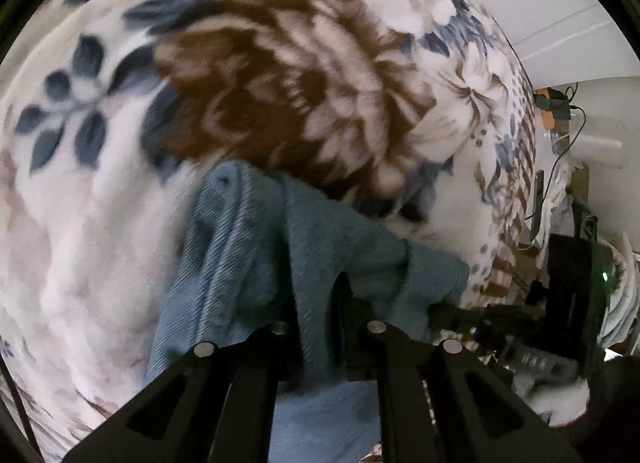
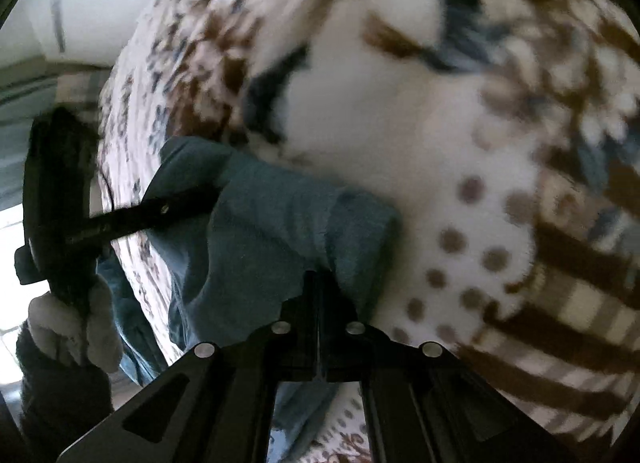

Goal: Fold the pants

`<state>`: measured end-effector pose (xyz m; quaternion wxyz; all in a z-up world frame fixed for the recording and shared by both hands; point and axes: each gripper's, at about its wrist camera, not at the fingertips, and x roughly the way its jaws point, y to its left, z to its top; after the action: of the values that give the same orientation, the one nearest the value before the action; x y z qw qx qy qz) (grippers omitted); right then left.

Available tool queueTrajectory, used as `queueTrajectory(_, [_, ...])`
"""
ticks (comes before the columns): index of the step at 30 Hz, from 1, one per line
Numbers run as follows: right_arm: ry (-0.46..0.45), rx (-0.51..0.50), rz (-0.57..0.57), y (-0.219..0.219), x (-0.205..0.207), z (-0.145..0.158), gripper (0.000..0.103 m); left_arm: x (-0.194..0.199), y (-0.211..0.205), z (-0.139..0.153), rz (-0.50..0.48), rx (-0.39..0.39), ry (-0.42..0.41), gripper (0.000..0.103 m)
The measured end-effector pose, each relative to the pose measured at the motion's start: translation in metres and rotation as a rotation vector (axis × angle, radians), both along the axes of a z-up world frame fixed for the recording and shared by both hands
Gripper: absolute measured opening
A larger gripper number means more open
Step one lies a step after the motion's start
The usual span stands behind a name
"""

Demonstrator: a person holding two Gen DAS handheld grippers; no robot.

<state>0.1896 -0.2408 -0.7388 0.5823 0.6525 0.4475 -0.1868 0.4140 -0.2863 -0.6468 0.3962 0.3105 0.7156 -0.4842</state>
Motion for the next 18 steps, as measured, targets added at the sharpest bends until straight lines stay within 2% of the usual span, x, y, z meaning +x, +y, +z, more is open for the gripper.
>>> queueTrajectory(3, [0.016, 0.006, -0.013, -0.004, -0.011, -0.003, 0.000, 0.014, 0.007, -0.002, 0.068, -0.006, 0.059, 0.009])
queueTrajectory(5, [-0.056, 0.064, -0.041, -0.008, -0.017, -0.006, 0.000, 0.017, 0.009, -0.001, 0.080, -0.014, 0.104, 0.012])
queueTrajectory(6, [-0.083, 0.101, -0.063, -0.011, -0.021, -0.007, 0.003, 0.020, 0.009, 0.000, 0.092, -0.016, 0.140, 0.013])
queueTrajectory(8, [-0.152, 0.158, -0.102, -0.015, -0.026, -0.005, 0.004, 0.032, 0.018, 0.000, 0.124, -0.033, 0.219, 0.021])
queueTrajectory(9, [-0.178, 0.167, -0.102, -0.017, -0.027, -0.002, 0.010, 0.037, 0.024, -0.002, 0.145, -0.031, 0.268, 0.023])
queueTrajectory(10, [-0.189, 0.161, -0.091, -0.018, -0.026, 0.003, 0.016, 0.041, 0.031, -0.004, 0.170, -0.026, 0.283, 0.025])
queueTrajectory(12, [-0.228, 0.172, -0.080, -0.017, -0.021, 0.008, 0.056, 0.043, 0.046, -0.005, 0.209, -0.023, 0.309, 0.027])
queueTrajectory(13, [-0.238, 0.176, -0.074, -0.015, -0.017, 0.011, 0.060, 0.042, 0.052, -0.004, 0.211, -0.022, 0.311, 0.028])
queueTrajectory(16, [-0.216, 0.174, 0.005, -0.003, 0.009, 0.009, 0.058, 0.036, 0.065, 0.002, 0.169, -0.005, 0.143, 0.031])
queueTrajectory(17, [-0.166, 0.142, 0.071, 0.000, 0.021, 0.008, 0.038, 0.035, 0.068, 0.003, 0.153, 0.005, 0.090, 0.031])
queueTrajectory(18, [-0.061, 0.073, 0.158, 0.005, 0.030, 0.007, 0.010, 0.036, 0.071, 0.005, 0.160, 0.004, 0.076, 0.031])
